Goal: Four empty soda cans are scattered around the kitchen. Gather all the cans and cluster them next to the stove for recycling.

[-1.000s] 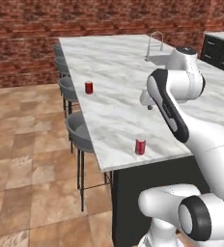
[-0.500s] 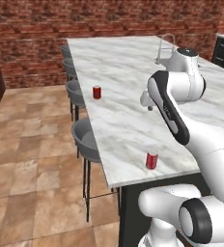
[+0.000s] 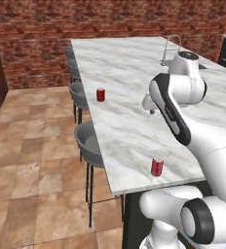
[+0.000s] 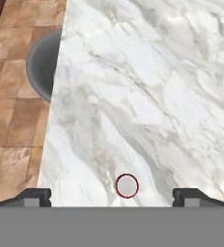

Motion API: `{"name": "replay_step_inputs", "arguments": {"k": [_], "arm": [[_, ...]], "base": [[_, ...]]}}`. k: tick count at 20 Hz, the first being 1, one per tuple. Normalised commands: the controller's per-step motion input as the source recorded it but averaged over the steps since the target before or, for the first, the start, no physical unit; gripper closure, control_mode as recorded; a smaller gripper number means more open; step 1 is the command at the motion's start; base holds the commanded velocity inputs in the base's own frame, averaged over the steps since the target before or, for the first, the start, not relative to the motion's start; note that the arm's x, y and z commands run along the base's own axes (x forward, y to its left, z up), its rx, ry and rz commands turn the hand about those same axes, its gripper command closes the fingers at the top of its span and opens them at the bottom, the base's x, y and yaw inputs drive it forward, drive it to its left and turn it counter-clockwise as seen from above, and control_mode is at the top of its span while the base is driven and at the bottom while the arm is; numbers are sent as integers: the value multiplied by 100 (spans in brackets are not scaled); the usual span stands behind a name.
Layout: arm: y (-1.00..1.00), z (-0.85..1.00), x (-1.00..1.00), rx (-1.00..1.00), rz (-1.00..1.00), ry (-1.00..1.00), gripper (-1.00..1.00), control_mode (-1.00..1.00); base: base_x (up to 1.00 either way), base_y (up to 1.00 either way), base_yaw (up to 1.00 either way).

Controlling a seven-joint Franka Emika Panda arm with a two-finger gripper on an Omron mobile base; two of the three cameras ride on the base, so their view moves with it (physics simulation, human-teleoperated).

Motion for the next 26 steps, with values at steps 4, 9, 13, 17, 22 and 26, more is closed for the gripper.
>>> {"name": "replay_step_inputs", "arguments": {"k": [4,9,13,17,22,26], "arm": [[-36,-20,-25,1,0,0,-100,-100],[-3,-38,-27,0,0,4,-100,-100],[0,-18,-21,1,0,6,-100,-100],[-2,-4,-16,1,0,9,-100,-100],[0,-2,-3,0,0,11,-100,-100],[0,-12,0,0,0,8,-100,-100]], "base": [[0,0,0],[0,0,0],[0,0,0],[0,0,0],[0,0,0],[0,0,0]]}}
